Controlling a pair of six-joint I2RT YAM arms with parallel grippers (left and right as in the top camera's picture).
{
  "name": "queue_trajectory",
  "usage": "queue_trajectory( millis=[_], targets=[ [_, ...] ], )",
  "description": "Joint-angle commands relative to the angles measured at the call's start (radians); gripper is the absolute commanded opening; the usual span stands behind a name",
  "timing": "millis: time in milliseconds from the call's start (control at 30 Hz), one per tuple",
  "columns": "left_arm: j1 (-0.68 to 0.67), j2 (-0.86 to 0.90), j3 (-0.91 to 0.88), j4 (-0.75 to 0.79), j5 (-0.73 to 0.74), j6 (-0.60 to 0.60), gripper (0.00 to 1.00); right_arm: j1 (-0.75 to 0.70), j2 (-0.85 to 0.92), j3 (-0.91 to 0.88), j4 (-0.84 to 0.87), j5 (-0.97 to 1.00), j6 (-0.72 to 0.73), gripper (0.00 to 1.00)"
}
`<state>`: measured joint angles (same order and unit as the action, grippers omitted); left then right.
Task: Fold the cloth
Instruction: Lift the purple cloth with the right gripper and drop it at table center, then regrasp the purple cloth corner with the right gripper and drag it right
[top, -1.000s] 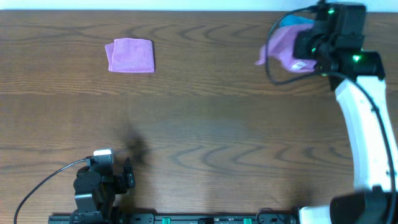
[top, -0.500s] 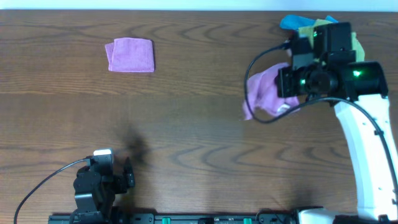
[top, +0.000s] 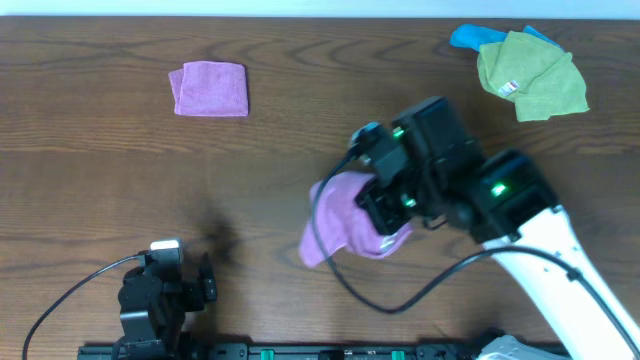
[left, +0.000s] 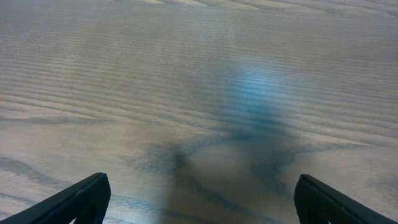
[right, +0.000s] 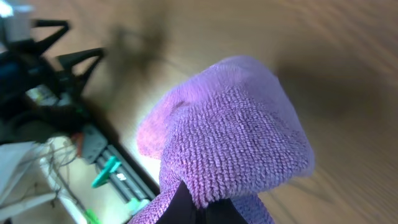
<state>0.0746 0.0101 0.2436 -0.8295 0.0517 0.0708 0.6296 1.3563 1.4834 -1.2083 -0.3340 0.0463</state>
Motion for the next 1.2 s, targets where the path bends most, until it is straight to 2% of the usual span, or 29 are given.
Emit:
queue_trajectory(
  millis=[0,200,300,400,433,467,533,600,700,833,933,1067,1167],
  targets=[
    [-0.004,-0.006,-0.013,-0.061,-0.011,-0.004,0.95,0.089,-0.012,-0.008,0.019,-0.01,0.082,0.02],
    [-0.004,-0.006,-0.013,-0.061,-0.011,-0.004,0.95,0.137,0.015,-0.035,0.069,0.012,0.114,0.02],
    [-0.004,-0.006,-0.013,-0.061,-0.01,-0.004,0.96,0.12,0.054,-0.109,0.171,0.019,0.114,0.02],
    [-0.004,-0.006,-0.013,-0.06,-0.01,-0.004,0.95,0.078,0.103,-0.163,0.289,0.119,0.114,0.01],
    [-0.004,-0.006,-0.013,-0.06,-0.007,-0.004,0.95,0.048,0.129,-0.174,0.346,0.228,0.114,0.04],
    [-0.004,-0.006,-0.013,-0.06,-0.002,-0.005,0.95,0.003,0.164,-0.177,0.426,0.404,0.119,0.25],
    [-0.004,-0.006,-0.013,-0.06,0.024,-0.008,0.95,-0.079,0.216,-0.175,0.574,0.64,0.162,0.39],
    [-0.004,-0.006,-0.013,-0.059,0.085,-0.007,0.95,-0.161,0.246,-0.157,0.652,0.653,0.178,0.73],
    [-0.004,-0.006,-0.013,-0.055,0.169,-0.007,0.95,-0.237,0.245,-0.138,0.644,0.603,0.178,0.83],
    [-0.004,-0.006,-0.013,-0.042,0.229,-0.007,0.95,-0.256,0.222,-0.138,0.552,0.575,0.177,0.85],
    [-0.004,-0.006,-0.013,-0.026,0.291,-0.008,0.95,-0.243,0.219,-0.138,0.467,0.44,0.143,0.85],
    [-0.004,-0.006,-0.013,-0.025,0.449,-0.008,0.95,-0.204,0.227,-0.139,0.375,0.24,0.113,0.77],
    [-0.004,-0.006,-0.013,-0.011,0.51,-0.008,0.95,-0.164,0.245,-0.14,0.362,0.167,0.113,0.72]
  ],
)
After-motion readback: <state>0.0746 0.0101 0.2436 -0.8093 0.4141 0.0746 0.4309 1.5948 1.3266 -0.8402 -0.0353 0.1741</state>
